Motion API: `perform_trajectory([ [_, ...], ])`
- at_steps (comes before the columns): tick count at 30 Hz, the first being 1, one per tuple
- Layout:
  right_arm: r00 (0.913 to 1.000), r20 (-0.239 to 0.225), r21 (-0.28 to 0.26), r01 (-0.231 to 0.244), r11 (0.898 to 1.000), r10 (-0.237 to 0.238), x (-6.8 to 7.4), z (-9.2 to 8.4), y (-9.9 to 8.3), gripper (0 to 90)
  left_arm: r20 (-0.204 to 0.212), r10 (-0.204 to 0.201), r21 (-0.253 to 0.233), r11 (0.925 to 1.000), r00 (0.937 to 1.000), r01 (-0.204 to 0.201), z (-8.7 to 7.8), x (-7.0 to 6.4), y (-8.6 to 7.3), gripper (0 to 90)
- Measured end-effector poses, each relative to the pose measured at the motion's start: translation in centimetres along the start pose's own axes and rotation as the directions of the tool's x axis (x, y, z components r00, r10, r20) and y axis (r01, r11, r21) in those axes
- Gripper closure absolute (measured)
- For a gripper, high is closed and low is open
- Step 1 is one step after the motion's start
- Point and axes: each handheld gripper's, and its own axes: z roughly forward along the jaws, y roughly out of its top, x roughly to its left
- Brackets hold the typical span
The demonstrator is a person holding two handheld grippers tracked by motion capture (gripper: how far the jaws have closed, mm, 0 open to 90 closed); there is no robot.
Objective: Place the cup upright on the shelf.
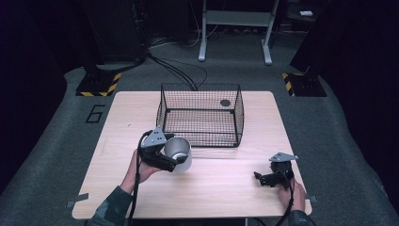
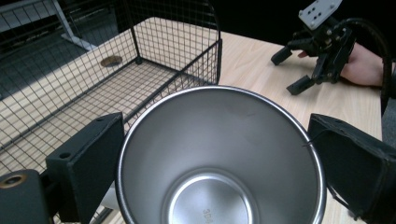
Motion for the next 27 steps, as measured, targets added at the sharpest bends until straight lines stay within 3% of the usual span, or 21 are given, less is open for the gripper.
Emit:
perform_trajectory([
  [9,1.0000,-0.001,-0.001,0.005,1.000,-0.005,0.0,0.0,0.0,0.0,-0.003,0.033,-0.024,0.9992,0.9994,-0.033,-0.3,0.2,2.0,6.5],
  [27,1.0000,-0.001,-0.002,0.009,1.000,-0.009,-0.1,0.0,0.0,0.0,-0.008,0.046,-0.053,0.9975,0.9989,-0.046,-0.4,1.5,5.4,6.5],
])
